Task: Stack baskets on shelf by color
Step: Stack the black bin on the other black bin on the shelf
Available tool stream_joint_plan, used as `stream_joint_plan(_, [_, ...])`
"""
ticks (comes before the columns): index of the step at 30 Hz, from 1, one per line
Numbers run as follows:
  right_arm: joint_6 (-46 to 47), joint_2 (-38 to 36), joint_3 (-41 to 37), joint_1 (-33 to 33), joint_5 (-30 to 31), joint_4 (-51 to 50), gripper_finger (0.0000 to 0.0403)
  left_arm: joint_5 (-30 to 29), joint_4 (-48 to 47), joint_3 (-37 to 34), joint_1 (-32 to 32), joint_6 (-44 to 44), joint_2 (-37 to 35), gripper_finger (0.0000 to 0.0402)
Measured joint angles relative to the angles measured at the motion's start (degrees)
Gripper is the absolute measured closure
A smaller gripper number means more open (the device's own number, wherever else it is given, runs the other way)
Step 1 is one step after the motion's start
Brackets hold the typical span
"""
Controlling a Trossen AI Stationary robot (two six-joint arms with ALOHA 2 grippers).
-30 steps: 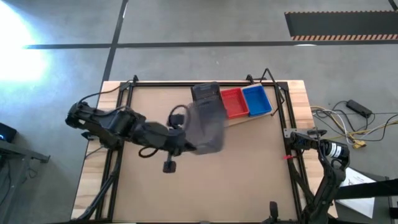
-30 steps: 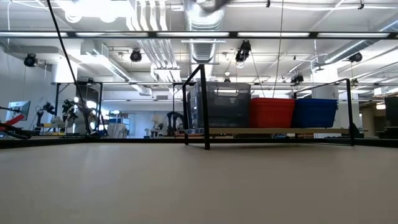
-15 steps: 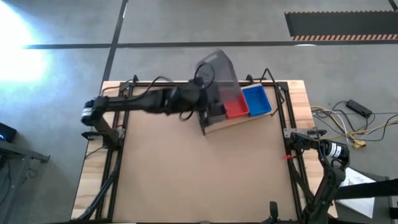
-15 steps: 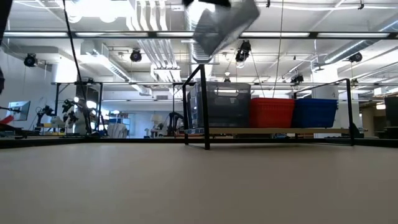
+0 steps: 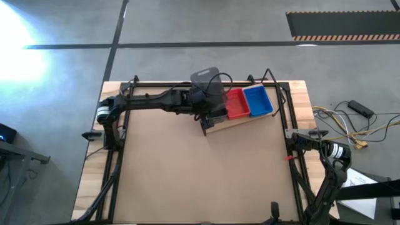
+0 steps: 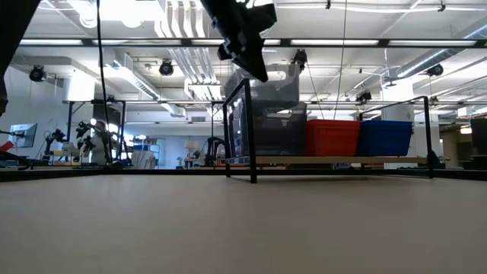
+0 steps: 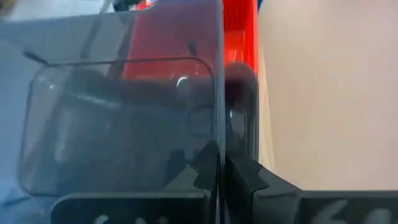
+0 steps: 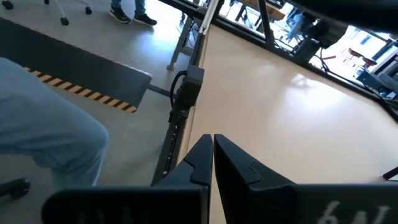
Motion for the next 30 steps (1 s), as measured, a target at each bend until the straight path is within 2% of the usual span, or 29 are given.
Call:
stream_joint_plan(4, [0.0, 0.06, -0.18, 0.0, -0.05, 0.04, 0.0394, 0.44, -3.15, 0.22, -0.22, -2.37, 0.0, 0.0401])
stream_joint_plan(11, [-0.02, 0.06, -0.59, 0.0, -0.04, 0.04, 0.0394, 10.39, -3.4, 0.72, -0.23, -4.82, 0.0, 0.0401])
stream_joint_plan(19, [2.21, 0.09, -1.6, 0.0, -0.02, 0.04, 0.0394, 14.46, -3.53, 0.72, -0.18, -10.32, 0.08, 0.0401])
stream_joint_plan(30, [2.48, 0.09, -1.85, -0.07, 0.02, 0.11, 0.0394, 14.89, -1.14, 0.76, -0.18, -11.73, 2.36, 0.04])
